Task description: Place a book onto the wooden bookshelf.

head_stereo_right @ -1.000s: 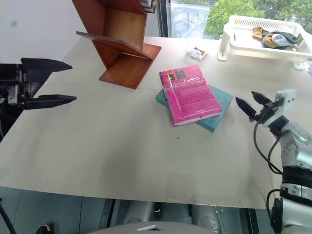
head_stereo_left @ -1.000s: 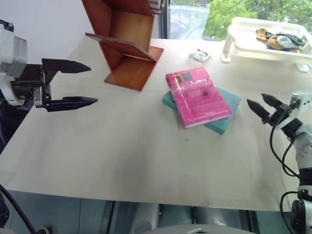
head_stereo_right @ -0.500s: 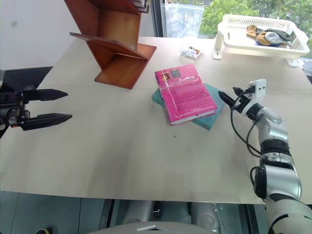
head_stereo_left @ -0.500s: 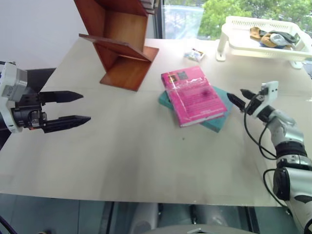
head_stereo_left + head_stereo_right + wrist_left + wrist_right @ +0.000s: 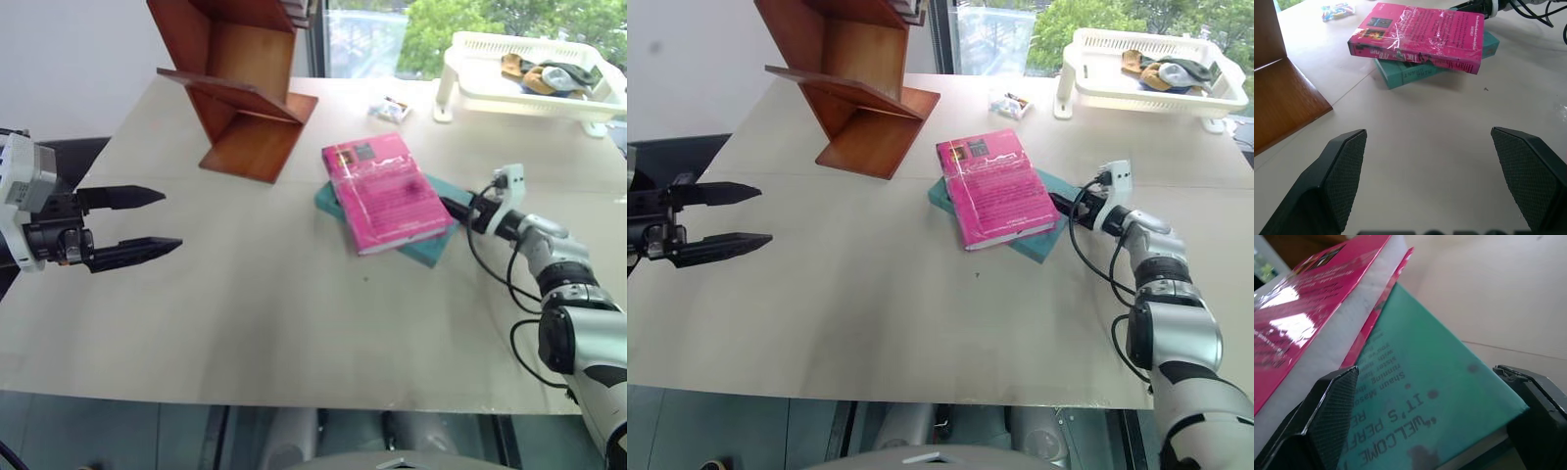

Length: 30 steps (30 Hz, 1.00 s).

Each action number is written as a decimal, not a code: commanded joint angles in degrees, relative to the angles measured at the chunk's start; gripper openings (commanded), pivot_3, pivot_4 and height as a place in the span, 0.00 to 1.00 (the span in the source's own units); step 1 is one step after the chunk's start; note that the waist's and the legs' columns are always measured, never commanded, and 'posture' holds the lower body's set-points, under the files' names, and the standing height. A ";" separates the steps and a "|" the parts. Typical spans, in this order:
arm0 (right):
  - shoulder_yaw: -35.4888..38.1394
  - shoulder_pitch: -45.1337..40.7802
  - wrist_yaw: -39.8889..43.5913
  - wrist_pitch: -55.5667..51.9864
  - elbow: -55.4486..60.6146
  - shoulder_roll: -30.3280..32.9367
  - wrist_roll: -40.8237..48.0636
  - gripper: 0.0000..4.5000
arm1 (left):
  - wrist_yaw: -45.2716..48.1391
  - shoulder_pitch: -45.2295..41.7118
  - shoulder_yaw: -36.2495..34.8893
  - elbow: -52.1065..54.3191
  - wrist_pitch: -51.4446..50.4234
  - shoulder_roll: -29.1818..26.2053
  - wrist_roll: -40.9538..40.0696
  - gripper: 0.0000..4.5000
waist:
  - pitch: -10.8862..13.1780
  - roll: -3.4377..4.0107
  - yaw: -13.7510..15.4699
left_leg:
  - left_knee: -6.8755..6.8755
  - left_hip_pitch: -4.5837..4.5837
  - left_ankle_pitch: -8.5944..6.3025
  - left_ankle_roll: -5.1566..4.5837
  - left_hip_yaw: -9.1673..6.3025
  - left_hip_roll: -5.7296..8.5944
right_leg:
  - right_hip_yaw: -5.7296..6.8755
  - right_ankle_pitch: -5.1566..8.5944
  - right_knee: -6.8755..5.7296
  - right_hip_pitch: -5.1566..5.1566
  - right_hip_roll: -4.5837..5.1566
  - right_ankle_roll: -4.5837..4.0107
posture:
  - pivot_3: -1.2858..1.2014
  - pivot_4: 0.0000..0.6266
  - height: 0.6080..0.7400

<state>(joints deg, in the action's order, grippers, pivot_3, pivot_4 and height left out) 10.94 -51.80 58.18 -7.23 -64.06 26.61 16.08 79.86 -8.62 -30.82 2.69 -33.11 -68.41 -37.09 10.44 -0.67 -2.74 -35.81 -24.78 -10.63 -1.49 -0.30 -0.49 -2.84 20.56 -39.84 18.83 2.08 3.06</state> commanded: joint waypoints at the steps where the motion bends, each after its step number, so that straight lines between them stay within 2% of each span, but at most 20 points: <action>1: -2.56 3.50 7.41 2.94 3.20 -0.39 -1.51 1.00 | 0.02 0.91 -2.84 0.15 0.92 -0.74 0.61 0.99 | -0.01 -0.02 0.00 | 0.00 0.00 0.00 0.00 -0.01 -0.01 | 0.01 0.00 0.00 0.00 0.00 0.00 | 0.52 0.24 1.00; 9: -3.94 10.87 17.45 2.65 12.64 0.01 0.29 1.00 | 0.22 0.95 -2.37 -0.81 1.27 -1.08 0.95 0.99 | -0.04 -0.06 0.17 | 0.00 0.06 -0.01 0.01 -0.04 -0.04 | 0.05 0.00 0.00 -0.03 0.02 0.00 | 0.52 0.24 1.00; 19: -8.45 21.06 21.57 -3.86 31.08 -0.36 2.59 1.00 | 0.74 -1.30 -0.14 -2.27 1.95 -1.31 1.31 0.99 | -0.07 -0.11 0.21 | 0.00 0.04 -0.01 0.01 -0.06 -0.06 | 0.07 0.00 0.00 -0.02 0.02 0.00 | 0.52 0.24 1.00; 26: -8.81 24.37 18.26 -6.12 37.99 -0.18 3.58 1.00 | 0.90 -1.83 0.45 -2.44 1.83 -1.23 1.41 0.99 | -0.07 -0.12 0.25 | 0.00 0.05 -0.01 0.01 -0.08 -0.07 | 0.09 0.00 0.00 -0.02 0.03 0.00 | 0.52 0.24 1.00; 30: -4.88 24.39 13.63 -5.22 39.19 2.15 4.01 1.00 | 0.75 -0.88 0.27 -1.23 1.02 -0.70 0.85 0.99 | -0.07 -0.11 0.25 | 0.00 0.04 -0.01 0.01 -0.08 -0.07 | 0.09 0.00 0.01 -0.02 0.03 0.00 | 0.52 0.24 1.00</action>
<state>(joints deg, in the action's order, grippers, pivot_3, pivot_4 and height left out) 3.46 -27.84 73.99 -13.02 -25.70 26.85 19.91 80.36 -9.55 -29.06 0.27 -32.06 -68.49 -35.61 10.37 -0.78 -2.49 -35.81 -24.74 -10.64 -1.48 -0.38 -0.56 -2.76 20.56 -39.84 18.81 2.13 3.06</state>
